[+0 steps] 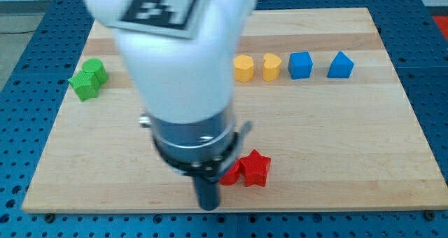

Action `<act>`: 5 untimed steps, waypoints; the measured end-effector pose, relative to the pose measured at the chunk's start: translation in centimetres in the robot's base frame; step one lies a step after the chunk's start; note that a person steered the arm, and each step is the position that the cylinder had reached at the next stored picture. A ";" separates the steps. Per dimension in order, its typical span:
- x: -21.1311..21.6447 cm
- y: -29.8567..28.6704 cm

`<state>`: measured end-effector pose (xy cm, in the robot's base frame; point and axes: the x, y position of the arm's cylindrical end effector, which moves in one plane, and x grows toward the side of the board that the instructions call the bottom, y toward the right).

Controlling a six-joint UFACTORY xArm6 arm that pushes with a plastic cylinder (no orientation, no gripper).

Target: Push the red blocks towards the center of the board

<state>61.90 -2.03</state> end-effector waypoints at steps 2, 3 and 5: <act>0.0 7.7; -0.3 7.9; -2.7 7.7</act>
<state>59.18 5.65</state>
